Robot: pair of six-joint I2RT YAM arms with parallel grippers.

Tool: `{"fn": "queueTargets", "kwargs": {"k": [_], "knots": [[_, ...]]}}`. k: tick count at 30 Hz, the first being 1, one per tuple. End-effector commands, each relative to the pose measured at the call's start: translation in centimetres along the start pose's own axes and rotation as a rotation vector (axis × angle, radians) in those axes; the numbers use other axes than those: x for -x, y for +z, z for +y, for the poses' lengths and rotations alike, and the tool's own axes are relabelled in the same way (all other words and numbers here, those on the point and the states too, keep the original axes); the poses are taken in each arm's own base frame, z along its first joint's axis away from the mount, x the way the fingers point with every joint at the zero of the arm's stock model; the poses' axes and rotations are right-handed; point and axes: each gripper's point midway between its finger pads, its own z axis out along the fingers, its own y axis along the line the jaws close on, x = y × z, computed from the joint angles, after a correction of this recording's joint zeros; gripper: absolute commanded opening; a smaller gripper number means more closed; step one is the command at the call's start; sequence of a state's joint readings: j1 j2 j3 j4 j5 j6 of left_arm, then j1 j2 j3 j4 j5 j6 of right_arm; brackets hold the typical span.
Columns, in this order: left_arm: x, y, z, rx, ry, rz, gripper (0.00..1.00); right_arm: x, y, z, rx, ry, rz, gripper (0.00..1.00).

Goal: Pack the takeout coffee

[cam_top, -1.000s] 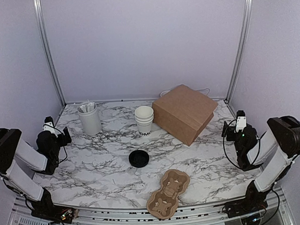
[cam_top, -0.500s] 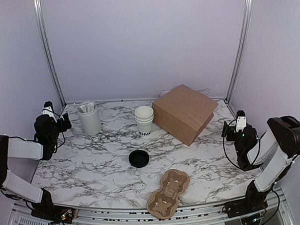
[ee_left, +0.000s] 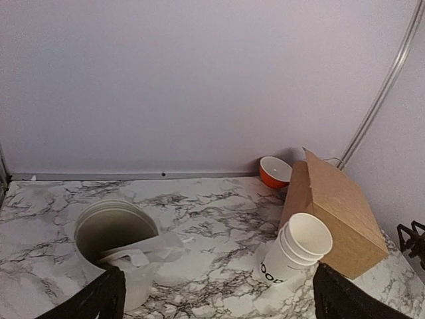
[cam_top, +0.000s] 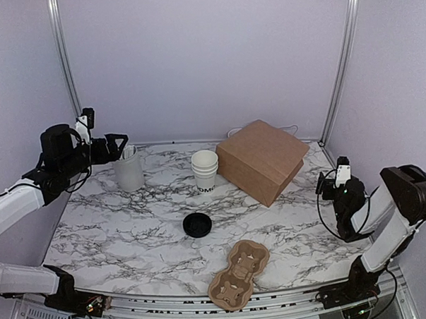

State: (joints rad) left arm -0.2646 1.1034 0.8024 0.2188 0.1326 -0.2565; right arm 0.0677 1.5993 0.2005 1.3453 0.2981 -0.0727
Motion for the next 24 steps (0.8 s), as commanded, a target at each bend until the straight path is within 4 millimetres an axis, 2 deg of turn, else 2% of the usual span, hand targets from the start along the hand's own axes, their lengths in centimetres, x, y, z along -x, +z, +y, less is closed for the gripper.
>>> {"fn": "queueTargets", "kwargs": {"k": [1, 2, 4, 5, 6, 8, 12, 14, 16, 18, 20, 24], "knots": [[-1.4, -1.2, -3.9, -0.148, -0.004, 0.182, 0.99, 2.3, 0.4, -1.1, -0.075, 0.016, -0.060, 1.00], [-1.2, -1.4, -4.1, -0.144, -0.020, 0.197, 0.99, 2.6, 0.2, -0.7, -0.114, -0.004, -0.053, 1.00], [-0.9, -1.9, -5.0, -0.190, -0.002, 0.218, 0.99, 4.5, 0.2, 0.0, -0.174, -0.069, -0.044, 1.00], [-0.5, -2.5, -5.8, -0.235, 0.023, 0.215, 0.99, 6.4, 0.6, 1.0, -0.161, -0.084, -0.062, 1.00], [-0.2, -3.1, -6.5, -0.272, 0.046, 0.208, 0.99, 7.4, 0.8, 1.9, -0.140, -0.102, -0.046, 1.00], [1.1, -3.9, -6.7, -0.278, 0.043, 0.163, 0.99, 11.0, 1.1, 3.4, -0.089, -0.062, -0.027, 1.00], [3.2, -5.1, -3.2, -0.127, -0.072, 0.048, 0.99, 17.4, 1.5, 6.3, 0.080, 0.085, 0.057, 1.00], [3.4, -5.7, -1.1, -0.027, -0.142, 0.003, 0.99, 19.2, 1.2, 6.1, 0.078, 0.120, 0.047, 1.00], [3.2, -5.6, -0.5, 0.003, -0.179, 0.010, 0.99, 19.6, 0.8, 3.7, -0.039, 0.193, 0.041, 1.00], [2.8, -5.1, -1.5, -0.047, -0.178, 0.076, 0.99, 19.1, 0.4, 1.2, -0.113, 0.279, 0.058, 1.00], [2.6, -4.5, -2.7, -0.079, -0.167, 0.127, 0.99, 19.3, 0.5, 1.5, 0.033, 0.340, 0.056, 1.00], [1.7, -3.4, -5.3, -0.102, -0.109, 0.164, 0.99, 19.8, -0.6, 2.8, 0.169, 0.371, 0.047, 1.00]]}}
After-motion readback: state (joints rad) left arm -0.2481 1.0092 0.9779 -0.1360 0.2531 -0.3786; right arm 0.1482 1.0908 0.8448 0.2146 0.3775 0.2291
